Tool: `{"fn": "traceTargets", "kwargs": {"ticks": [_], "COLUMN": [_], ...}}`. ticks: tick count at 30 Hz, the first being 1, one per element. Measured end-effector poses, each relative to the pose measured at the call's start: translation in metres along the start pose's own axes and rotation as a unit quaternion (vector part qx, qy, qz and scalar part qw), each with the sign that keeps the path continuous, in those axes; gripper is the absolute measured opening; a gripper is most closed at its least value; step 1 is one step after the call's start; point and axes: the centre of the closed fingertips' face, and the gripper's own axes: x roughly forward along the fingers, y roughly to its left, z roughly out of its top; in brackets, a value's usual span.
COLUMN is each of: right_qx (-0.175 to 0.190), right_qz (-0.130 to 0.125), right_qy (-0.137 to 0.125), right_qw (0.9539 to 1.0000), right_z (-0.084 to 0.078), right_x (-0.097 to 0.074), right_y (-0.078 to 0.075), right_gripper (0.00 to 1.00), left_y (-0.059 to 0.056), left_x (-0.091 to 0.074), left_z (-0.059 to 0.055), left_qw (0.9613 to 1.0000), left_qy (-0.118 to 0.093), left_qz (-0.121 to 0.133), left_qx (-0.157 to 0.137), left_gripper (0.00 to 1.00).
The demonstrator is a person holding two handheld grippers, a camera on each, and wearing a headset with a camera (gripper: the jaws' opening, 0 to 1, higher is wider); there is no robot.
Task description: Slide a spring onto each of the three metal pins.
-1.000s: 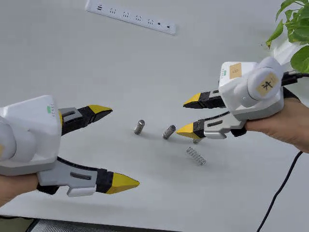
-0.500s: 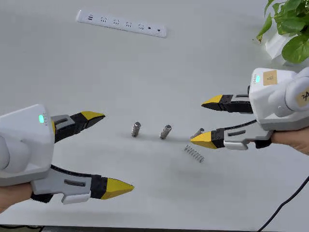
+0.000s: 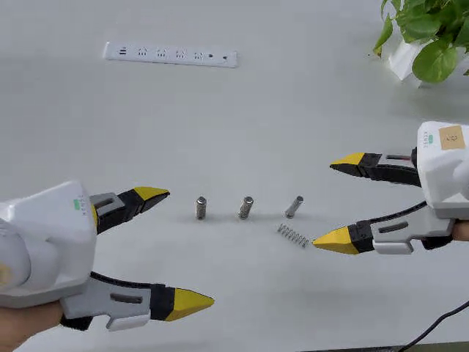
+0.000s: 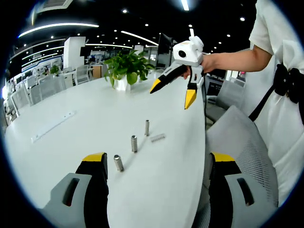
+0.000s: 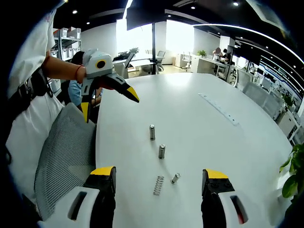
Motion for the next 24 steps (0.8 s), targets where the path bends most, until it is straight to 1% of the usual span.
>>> {"fn": "traceTargets", "kwargs": {"ticks": [2, 4, 6, 9, 10, 12, 13, 14, 15, 16, 17, 18, 19, 20, 21, 22, 23, 24], "right_qx": [0.006, 0.007, 0.012, 0.018, 0.021, 0.029, 0.034, 0.038, 0.042, 0.045, 0.050, 0.053, 0.056, 0.058, 0.062, 0.067, 0.069, 0.071], "right_qz": [0.001, 0.001, 0.002, 0.002, 0.001, 0.001, -0.001, -0.003, -0.008, -0.010, -0.013, -0.014, -0.017, -0.021, -0.024, -0.027, -0.030, -0.033], "right_qy": [-0.011, -0.020, -0.030, -0.038, -0.039, -0.040, -0.039, -0.037, -0.038, -0.039, -0.042, -0.044, -0.044, -0.046, -0.046, -0.049, -0.050, -0.050], "right_qw": [0.9999, 0.9998, 0.9995, 0.9991, 0.9990, 0.9988, 0.9987, 0.9986, 0.9984, 0.9982, 0.9978, 0.9975, 0.9973, 0.9970, 0.9967, 0.9962, 0.9959, 0.9957], "right_z": [-0.003, -0.005, -0.009, -0.019, -0.024, -0.031, -0.036, -0.040, -0.044, -0.046, -0.049, -0.050, -0.052, -0.055, -0.058, -0.060, -0.063, -0.065], "right_x": [-0.005, -0.008, -0.012, -0.016, -0.018, -0.020, -0.021, -0.022, -0.024, -0.025, -0.027, -0.028, -0.029, -0.031, -0.032, -0.034, -0.036, -0.037], "right_y": [0.001, 0.002, 0.003, 0.003, 0.003, 0.003, 0.003, 0.002, 0.001, 0.001, 0.000, 0.000, 0.000, -0.001, -0.002, -0.003, -0.003, -0.004], "right_gripper": [0.78, 0.81, 0.84, 0.88, 0.88, 0.89, 0.89, 0.88, 0.88, 0.88, 0.87, 0.87, 0.87, 0.87, 0.86, 0.86, 0.86, 0.85], "left_y": [-0.002, -0.004, -0.008, -0.012, -0.013, -0.016, -0.018, -0.021, -0.023, -0.023, -0.025, -0.024, -0.024, -0.027, -0.029, -0.030, -0.029, -0.030], "left_x": [0.005, 0.010, 0.018, 0.031, 0.038, 0.048, 0.055, 0.061, 0.070, 0.075, 0.084, 0.089, 0.095, 0.104, 0.110, 0.117, 0.121, 0.125], "left_z": [0.000, 0.002, 0.004, 0.006, 0.006, 0.004, 0.001, 0.002, 0.003, 0.003, 0.002, -0.001, -0.002, 0.002, 0.003, 0.001, 0.000, -0.002], "left_qw": [0.9999, 0.9997, 0.9993, 0.9986, 0.9981, 0.9964, 0.9943, 0.9935, 0.9933, 0.9929, 0.9914, 0.9900, 0.9887, 0.9889, 0.9888, 0.9873, 0.9851, 0.9838], "left_qy": [0.009, 0.014, 0.019, 0.026, 0.033, 0.048, 0.063, 0.065, 0.066, 0.071, 0.078, 0.090, 0.097, 0.092, 0.094, 0.104, 0.113, 0.118], "left_qz": [-0.006, -0.011, -0.021, -0.034, -0.038, -0.049, -0.056, -0.062, -0.068, -0.069, -0.074, -0.072, -0.072, -0.076, -0.079, -0.079, -0.074, -0.074], "left_qx": [0.010, 0.017, 0.023, 0.030, 0.036, 0.051, 0.066, 0.070, 0.067, 0.067, 0.075, 0.082, 0.089, 0.088, 0.085, 0.090, 0.106, 0.113], "left_gripper": [0.86, 0.84, 0.84, 0.83, 0.81, 0.80, 0.79, 0.78, 0.76, 0.74, 0.73, 0.71, 0.69, 0.68, 0.67, 0.66, 0.64, 0.61]}}
